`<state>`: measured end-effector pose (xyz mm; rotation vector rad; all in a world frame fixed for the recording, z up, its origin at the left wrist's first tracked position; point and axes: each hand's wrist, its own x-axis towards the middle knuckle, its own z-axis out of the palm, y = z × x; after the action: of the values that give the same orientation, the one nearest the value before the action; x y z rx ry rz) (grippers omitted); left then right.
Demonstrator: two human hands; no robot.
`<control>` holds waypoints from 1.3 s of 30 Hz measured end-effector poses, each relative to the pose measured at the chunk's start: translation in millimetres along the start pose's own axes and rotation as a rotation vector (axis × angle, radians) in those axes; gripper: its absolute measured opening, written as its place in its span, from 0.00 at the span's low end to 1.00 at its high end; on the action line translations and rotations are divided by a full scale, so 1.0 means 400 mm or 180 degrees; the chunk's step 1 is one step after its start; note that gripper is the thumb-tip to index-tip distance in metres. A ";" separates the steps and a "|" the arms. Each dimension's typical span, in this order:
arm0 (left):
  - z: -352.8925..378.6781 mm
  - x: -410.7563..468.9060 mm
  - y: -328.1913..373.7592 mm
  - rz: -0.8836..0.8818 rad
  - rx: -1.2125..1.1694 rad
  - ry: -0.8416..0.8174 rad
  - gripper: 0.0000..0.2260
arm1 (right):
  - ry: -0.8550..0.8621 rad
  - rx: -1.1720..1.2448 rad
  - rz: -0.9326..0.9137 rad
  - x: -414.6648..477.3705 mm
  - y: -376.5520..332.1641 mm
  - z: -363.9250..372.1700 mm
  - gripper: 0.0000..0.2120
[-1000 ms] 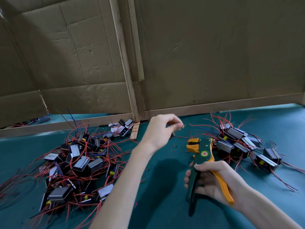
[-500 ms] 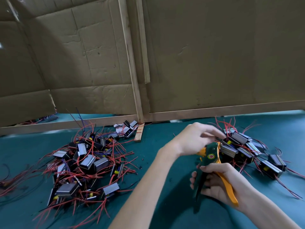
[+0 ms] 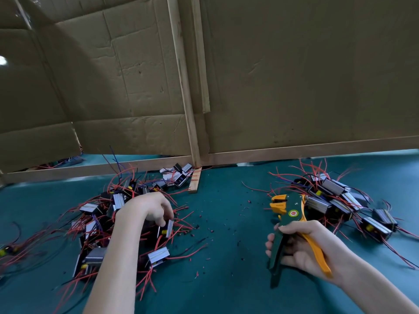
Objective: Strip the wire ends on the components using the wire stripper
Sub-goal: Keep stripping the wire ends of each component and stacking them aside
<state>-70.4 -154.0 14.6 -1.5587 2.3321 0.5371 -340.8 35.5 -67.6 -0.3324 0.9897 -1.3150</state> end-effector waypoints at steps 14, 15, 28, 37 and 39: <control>-0.005 0.007 0.037 0.0780 -0.0744 0.1021 0.09 | -0.0020 -0.0014 -0.0026 -0.014 -0.005 0.009 0.12; -0.006 0.002 0.052 0.0954 -0.1036 0.1263 0.08 | -0.0023 -0.0015 -0.0018 -0.014 -0.005 0.010 0.12; 0.152 0.059 0.254 0.1767 -0.0802 0.0860 0.22 | -0.0009 -0.0047 0.0047 0.002 -0.001 -0.007 0.16; 0.214 0.097 0.271 0.1548 -0.1718 0.1794 0.28 | 0.0006 -0.0079 0.0097 0.014 0.004 -0.013 0.19; 0.222 0.103 0.275 0.1346 -0.1872 0.1718 0.16 | 0.0005 -0.0105 0.0097 0.015 0.005 -0.014 0.19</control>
<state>-185.2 -109.4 -65.9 -1.5759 3.1597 1.0968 -344.0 32.4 -74.8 -0.3401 1.0149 -1.2726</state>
